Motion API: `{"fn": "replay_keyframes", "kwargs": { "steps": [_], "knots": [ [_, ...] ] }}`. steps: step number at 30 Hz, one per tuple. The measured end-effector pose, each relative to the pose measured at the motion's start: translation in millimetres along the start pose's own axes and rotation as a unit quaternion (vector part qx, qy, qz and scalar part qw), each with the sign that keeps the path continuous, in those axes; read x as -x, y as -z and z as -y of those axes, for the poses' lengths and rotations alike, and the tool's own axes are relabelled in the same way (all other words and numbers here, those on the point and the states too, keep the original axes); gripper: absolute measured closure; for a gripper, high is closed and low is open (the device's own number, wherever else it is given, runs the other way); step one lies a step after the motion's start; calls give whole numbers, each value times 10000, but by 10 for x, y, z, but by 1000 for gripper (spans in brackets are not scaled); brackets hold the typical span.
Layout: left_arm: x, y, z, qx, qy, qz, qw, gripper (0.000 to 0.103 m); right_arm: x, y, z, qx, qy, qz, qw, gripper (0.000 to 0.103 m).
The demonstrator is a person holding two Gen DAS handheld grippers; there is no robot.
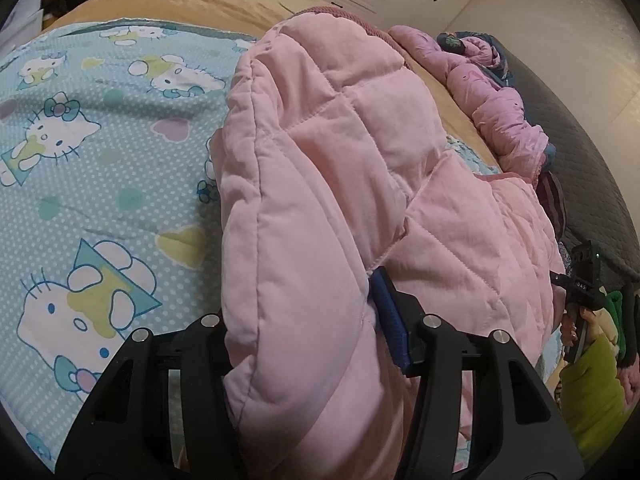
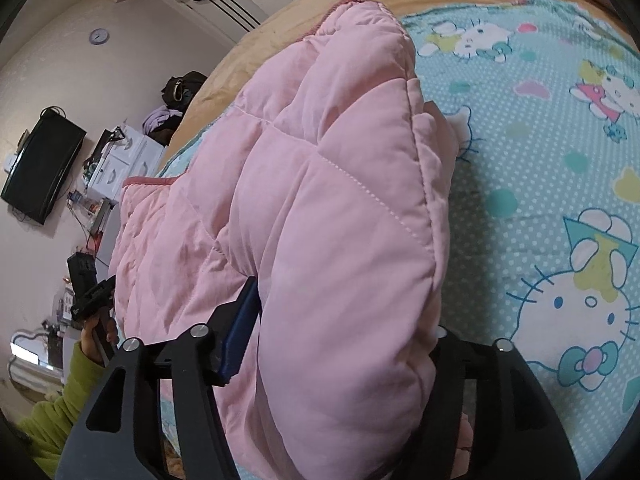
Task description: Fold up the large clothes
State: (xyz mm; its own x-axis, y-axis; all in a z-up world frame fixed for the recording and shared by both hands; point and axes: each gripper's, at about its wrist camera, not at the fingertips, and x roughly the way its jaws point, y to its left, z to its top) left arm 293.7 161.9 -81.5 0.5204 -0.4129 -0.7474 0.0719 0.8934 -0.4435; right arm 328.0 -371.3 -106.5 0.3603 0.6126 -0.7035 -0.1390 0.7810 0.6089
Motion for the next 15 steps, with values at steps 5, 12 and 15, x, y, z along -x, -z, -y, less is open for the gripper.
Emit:
{"fn": "replay_keyframes", "kwargs": {
  "steps": [5,12,15],
  "knots": [
    [-50,-26,-26,57,13,-60,10000,52,-69,-29,43,-198,136,-203,9995,28],
    [-156,-23,-125,232,-14,-109,9997,36,-118,-23,30,-148,248,-164,9994,31],
    [-152,-11,-134,134,-13,-94,9999,51,-99,-12,-72,20,247,-113,9996,44]
  ]
}}
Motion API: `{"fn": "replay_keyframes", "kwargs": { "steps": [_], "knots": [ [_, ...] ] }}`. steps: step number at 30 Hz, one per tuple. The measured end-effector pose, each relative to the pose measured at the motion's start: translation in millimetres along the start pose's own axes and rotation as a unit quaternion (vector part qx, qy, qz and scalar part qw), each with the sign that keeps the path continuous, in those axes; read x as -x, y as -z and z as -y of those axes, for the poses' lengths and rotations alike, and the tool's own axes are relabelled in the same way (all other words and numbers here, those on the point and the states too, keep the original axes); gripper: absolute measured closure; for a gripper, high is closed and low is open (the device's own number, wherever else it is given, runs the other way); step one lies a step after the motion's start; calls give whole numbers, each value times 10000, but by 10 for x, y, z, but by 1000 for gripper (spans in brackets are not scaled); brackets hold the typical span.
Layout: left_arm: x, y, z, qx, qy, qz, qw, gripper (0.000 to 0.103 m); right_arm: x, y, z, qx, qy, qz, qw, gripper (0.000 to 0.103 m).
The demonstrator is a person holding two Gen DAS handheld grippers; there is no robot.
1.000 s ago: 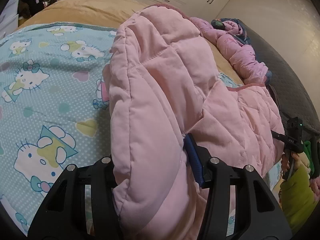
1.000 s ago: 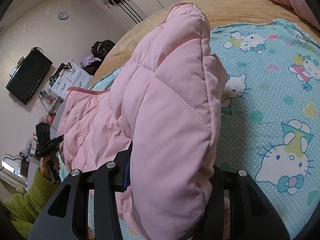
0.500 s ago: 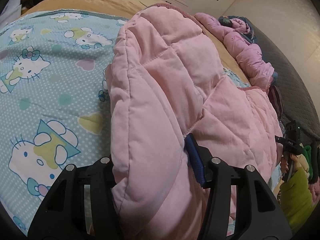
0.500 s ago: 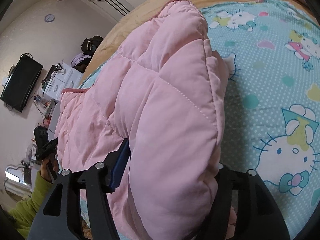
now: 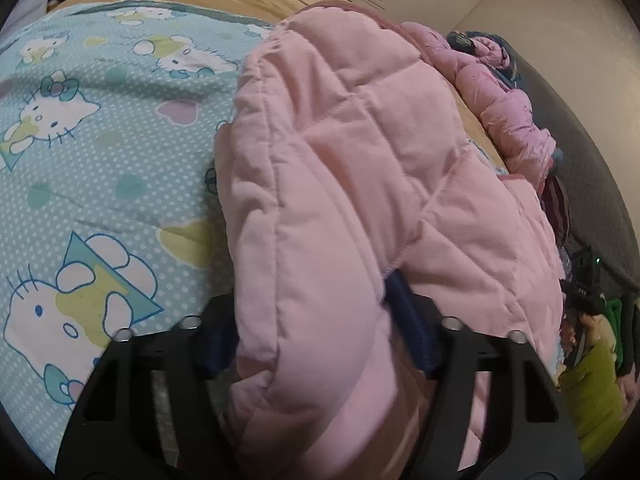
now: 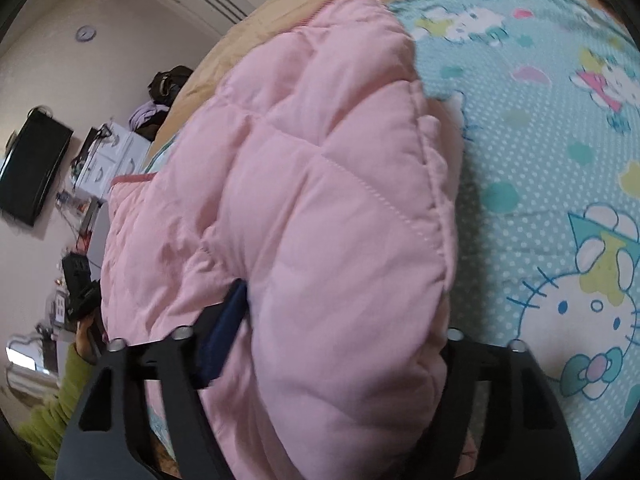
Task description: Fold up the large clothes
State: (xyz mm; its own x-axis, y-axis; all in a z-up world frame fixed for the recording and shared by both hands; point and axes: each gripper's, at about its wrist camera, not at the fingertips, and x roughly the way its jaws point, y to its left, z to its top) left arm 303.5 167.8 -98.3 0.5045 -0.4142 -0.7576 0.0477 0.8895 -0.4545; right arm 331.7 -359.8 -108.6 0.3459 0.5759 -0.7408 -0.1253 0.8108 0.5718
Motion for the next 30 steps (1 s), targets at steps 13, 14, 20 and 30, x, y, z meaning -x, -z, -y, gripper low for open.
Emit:
{"fn": "replay_keyframes", "kwargs": {
  "steps": [13,14,20,30],
  "knots": [
    [272,-12,-98,-115,-48,206,9997,62,-59,38,-329,43,-284,88,9995,52],
    [309,-10,-105,-109,-81,238,9996,63,-59,31,-338,77,-328,92,9994,52],
    [327,76,-241,48,-103,199,9997,62,-230,-16,-295,56,-141,-16,9999,50],
    [328,38,-19,-183,-687,316,9970,50,-124,48,-533,210,1124,201,9932,19]
  ]
}}
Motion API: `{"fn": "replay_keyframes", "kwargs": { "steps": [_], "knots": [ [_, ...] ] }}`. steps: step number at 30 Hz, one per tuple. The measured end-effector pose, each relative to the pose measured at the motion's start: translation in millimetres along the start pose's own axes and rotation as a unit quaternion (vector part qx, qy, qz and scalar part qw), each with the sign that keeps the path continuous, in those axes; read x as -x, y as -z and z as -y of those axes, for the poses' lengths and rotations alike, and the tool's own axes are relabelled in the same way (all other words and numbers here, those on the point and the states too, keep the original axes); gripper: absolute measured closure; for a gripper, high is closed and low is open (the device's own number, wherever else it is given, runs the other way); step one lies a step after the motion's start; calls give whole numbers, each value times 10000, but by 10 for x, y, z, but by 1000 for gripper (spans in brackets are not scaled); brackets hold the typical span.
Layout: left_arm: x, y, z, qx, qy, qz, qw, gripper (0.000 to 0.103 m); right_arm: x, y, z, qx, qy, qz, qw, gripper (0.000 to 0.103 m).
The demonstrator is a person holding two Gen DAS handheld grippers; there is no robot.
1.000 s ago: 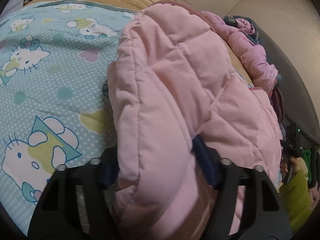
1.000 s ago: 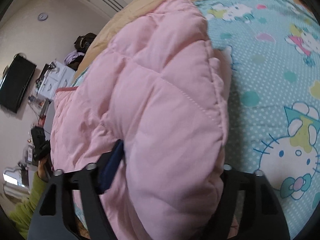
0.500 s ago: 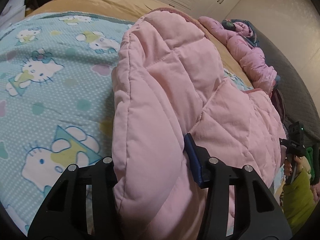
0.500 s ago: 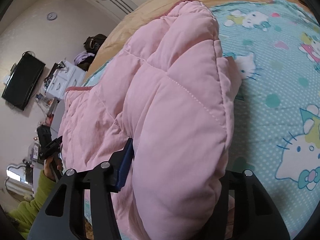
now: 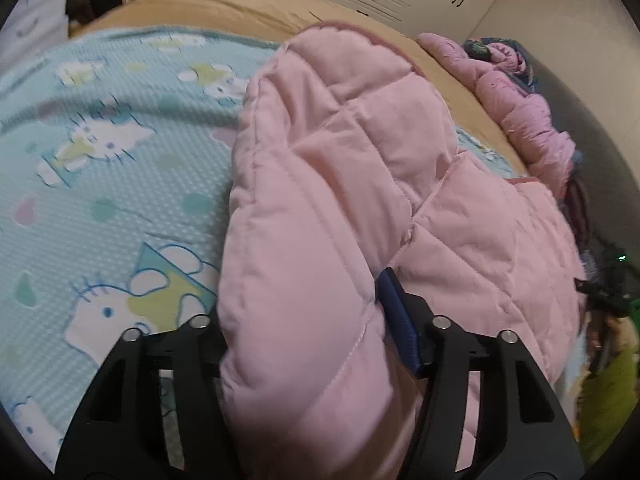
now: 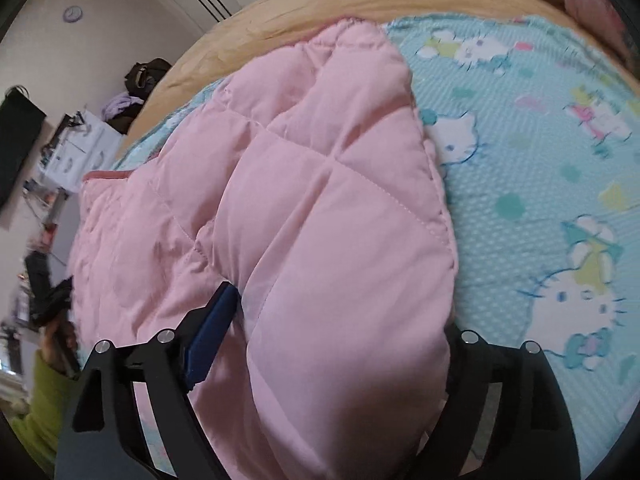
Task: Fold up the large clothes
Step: 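Open both grippers to release the folded edge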
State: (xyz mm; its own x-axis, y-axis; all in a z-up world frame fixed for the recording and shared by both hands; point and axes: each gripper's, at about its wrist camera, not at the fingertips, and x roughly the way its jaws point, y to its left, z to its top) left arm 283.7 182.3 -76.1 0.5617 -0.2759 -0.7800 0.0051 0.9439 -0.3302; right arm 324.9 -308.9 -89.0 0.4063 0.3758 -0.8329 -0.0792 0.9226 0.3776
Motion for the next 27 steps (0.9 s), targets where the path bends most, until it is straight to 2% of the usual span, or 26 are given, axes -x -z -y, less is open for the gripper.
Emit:
{"fn": "replay_keyframes", "kwargs": {
  "steps": [6,14,20,22,23,24,25,26,27],
  "knots": [
    [120,7,184,-307,-356,140,9988,42,92,105,-230,411,728,298,9961,17],
    [230,31,204,-214,-388,174,9989,38,173,192,-128,309,776,423,9956,15],
    [282,39,284,-232,-420,211,9986,32,245,185,-70,154,816,516,9952,12],
    [290,34,298,-235,-432,205,9986,27,265,196,-86,153,808,589,9949,11],
    [299,34,315,-234,-432,204,9986,26,278,199,-99,164,826,652,9943,6],
    [307,39,329,-237,-428,201,9986,21,302,204,-119,179,891,783,9928,4],
    [318,42,341,-243,-429,184,9986,12,316,209,-130,188,933,852,9918,4],
    [329,38,348,-247,-448,176,9985,8,331,214,-145,204,986,923,9906,4],
    [346,42,366,-259,-473,175,9984,9,341,216,-157,201,1051,962,9896,4]
  ]
}}
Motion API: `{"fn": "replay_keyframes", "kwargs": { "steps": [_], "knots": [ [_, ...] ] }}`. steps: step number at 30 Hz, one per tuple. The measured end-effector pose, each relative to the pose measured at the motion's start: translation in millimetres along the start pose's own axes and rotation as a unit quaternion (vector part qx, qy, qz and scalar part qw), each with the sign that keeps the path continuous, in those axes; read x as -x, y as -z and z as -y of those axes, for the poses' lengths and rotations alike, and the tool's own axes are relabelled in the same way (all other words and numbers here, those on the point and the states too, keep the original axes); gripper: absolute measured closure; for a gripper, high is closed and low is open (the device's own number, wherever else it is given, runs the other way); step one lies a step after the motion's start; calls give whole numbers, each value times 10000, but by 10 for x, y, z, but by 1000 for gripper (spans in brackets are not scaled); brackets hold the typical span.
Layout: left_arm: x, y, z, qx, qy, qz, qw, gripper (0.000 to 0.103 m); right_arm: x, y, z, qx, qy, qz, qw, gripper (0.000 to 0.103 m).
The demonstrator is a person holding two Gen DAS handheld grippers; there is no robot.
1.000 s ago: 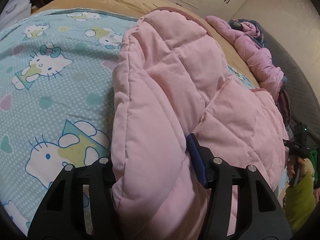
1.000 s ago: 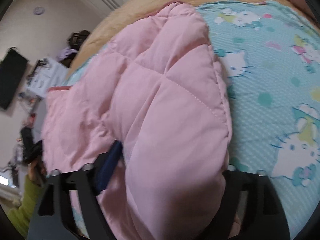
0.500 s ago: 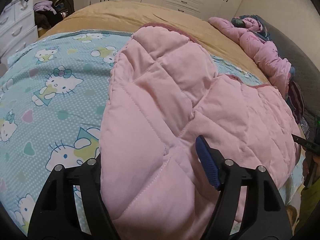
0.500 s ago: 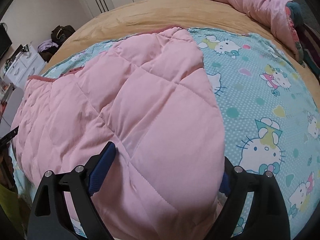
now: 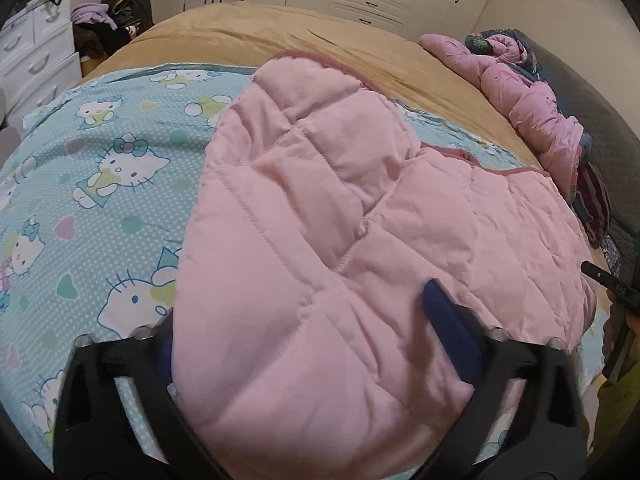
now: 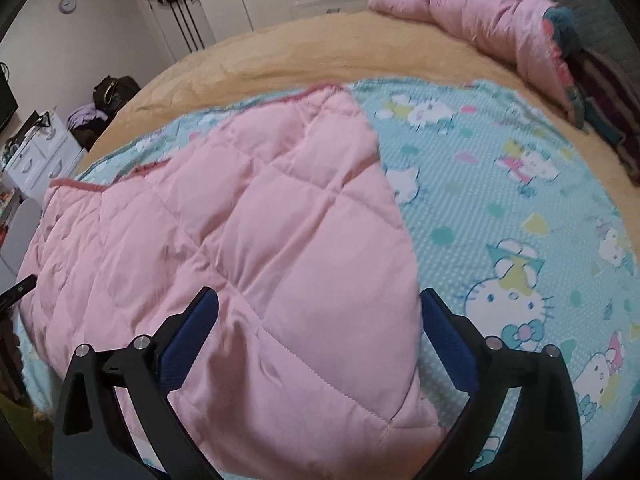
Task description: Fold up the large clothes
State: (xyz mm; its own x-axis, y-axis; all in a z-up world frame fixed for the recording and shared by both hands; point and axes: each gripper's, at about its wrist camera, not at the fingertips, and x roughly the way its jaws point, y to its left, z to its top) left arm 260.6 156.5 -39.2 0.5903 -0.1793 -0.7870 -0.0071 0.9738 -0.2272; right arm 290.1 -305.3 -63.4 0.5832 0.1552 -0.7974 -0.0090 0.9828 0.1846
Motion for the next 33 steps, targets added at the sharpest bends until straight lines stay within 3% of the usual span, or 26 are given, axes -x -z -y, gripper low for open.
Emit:
{"fn": "replay_keyframes", "kwargs": {
  "steps": [10,13,24,33],
  "knots": [
    [350,38,142,-43,-214,292,9993,9,473,-9,-196,275,50,796,9964,4],
    [536,68,205,-87,-352,590,9976,9,630,32,-324,452,-47,958,9944,4],
    [1230,186,647,-493,-178,1359,9893,9,1157,241,-748,679,-473,1450,9860,4],
    [1597,552,888,-683,58,1639,9841,9,1745,634,-980,757,-728,1874,9767,4]
  ]
}}
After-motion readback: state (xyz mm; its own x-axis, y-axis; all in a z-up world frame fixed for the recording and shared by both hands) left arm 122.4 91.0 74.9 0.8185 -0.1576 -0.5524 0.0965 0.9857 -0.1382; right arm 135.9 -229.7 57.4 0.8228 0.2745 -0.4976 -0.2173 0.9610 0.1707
